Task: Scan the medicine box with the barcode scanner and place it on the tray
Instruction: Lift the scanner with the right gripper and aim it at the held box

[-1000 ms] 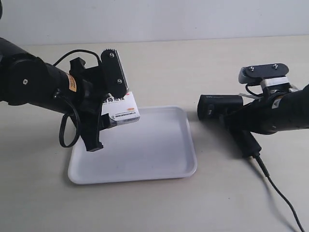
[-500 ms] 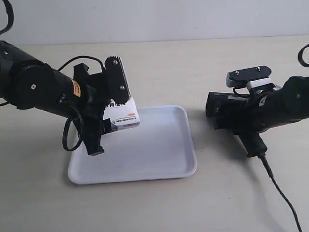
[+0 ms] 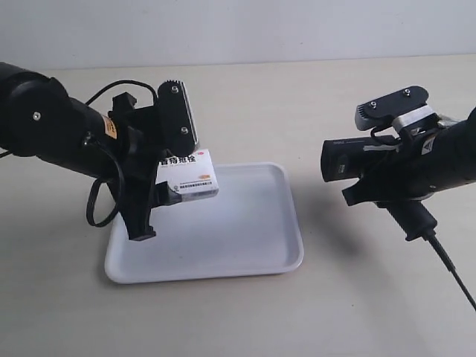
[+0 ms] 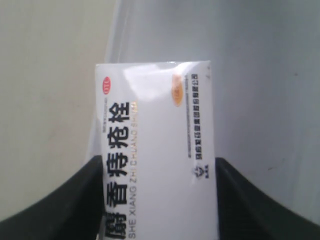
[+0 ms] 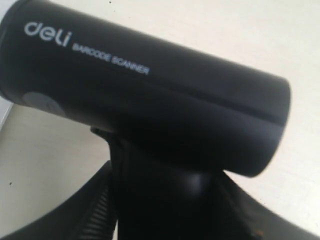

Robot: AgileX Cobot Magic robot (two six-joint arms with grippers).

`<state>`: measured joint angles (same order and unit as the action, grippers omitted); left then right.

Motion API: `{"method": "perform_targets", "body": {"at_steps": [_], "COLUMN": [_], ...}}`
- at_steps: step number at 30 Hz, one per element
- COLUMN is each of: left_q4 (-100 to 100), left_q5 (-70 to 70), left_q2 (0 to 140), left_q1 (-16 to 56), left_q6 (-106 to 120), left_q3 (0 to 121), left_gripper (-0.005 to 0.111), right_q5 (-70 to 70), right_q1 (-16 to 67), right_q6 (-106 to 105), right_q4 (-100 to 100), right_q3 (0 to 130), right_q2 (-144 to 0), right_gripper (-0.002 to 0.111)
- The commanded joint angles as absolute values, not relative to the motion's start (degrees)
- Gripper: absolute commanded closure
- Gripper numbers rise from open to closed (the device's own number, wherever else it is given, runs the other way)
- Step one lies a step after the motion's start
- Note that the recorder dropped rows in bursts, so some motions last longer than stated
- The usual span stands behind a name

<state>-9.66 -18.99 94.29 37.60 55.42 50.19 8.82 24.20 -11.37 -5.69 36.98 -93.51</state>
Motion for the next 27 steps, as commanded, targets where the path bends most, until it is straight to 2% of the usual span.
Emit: {"method": "perform_targets", "body": {"at_steps": [1, 6, 19, 27], "left_q4": [-25.34, -29.45, -51.37, -56.16], "left_q5": [-21.79, -23.78, -34.62, -36.73], "left_q2": [93.31, 93.31, 93.54, 95.04], "left_q1": [37.70, 36.39, 23.91, 23.27], "left_q6": [71.12, 77.71, 100.92, 107.92], "left_q3": [50.57, 50.57, 50.57, 50.57], "left_gripper": [0.107, 0.107, 0.107, 0.107], "right_q5": [6.72, 6.20, 7.33, 6.08], "right_q1": [24.35, 24.35, 24.35, 24.35], "right_q6": [-12.03, -12.03, -12.46, -12.50], "right_q4": [-4.97, -4.97, -3.08, 1.52], "right_q3": [36.88, 36.88, 36.88, 36.98], "right_q2": [-92.76, -92.76, -92.76, -91.18], "right_gripper": [0.108, 0.108, 0.108, 0.108]}}
